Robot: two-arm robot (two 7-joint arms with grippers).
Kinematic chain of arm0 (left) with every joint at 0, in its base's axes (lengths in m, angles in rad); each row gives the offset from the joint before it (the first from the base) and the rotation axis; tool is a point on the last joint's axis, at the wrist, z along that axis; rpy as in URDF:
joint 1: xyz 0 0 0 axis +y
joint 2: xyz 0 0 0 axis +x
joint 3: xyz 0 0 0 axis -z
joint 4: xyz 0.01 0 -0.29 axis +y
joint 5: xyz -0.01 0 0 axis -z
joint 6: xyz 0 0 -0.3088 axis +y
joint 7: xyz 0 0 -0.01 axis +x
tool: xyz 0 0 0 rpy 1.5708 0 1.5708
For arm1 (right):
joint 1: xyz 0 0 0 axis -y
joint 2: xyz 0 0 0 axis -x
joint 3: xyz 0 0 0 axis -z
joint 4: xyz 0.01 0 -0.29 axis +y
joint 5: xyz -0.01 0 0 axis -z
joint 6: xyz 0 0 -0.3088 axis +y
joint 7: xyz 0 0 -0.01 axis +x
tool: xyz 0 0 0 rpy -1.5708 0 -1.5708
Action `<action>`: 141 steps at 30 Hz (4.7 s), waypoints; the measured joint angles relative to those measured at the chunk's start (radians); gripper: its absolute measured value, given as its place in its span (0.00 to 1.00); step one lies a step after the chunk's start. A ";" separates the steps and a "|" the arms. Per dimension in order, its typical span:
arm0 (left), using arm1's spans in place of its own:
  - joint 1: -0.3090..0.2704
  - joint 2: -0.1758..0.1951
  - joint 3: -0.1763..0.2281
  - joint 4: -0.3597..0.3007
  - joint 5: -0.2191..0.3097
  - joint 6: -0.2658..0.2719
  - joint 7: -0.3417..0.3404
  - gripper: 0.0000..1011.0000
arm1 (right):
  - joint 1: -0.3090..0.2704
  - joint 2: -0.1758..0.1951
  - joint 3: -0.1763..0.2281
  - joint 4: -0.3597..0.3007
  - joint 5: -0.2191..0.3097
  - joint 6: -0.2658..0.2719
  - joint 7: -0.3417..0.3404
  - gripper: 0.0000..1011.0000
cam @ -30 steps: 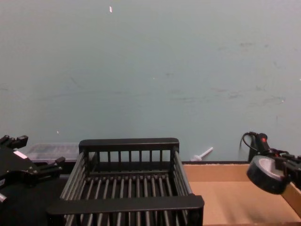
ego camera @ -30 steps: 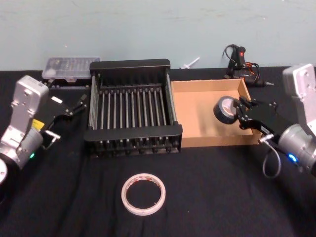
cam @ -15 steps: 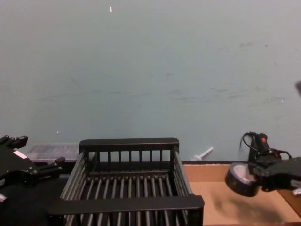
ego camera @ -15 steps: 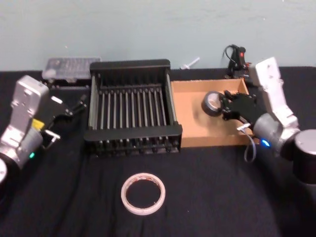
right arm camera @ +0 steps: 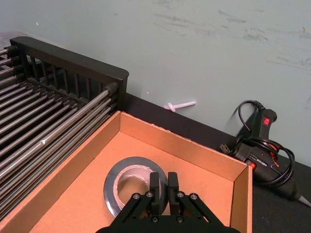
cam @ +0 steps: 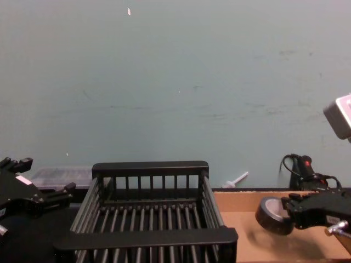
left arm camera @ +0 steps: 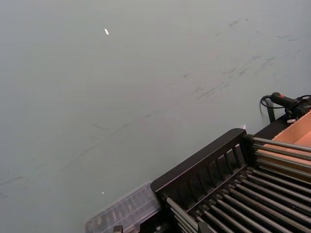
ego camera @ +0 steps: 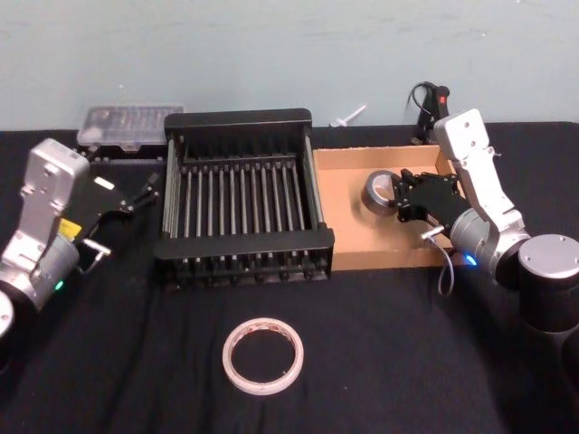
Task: Pick up the white tape and place it into the black box , Pick up the silver tape and place it into the brown box.
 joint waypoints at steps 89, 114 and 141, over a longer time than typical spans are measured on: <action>0.000 0.000 0.000 0.000 0.000 0.000 0.000 0.99 | -0.365 0.209 -0.001 -0.409 0.060 -0.093 0.223 0.99; 0.000 0.000 0.000 0.000 0.000 0.000 0.000 0.99 | -0.218 0.194 -0.199 -0.330 0.076 -0.051 0.323 0.99; 0.000 0.000 0.000 0.000 0.000 0.000 0.000 0.99 | -0.124 0.134 -0.296 -0.207 0.048 -0.022 0.321 0.99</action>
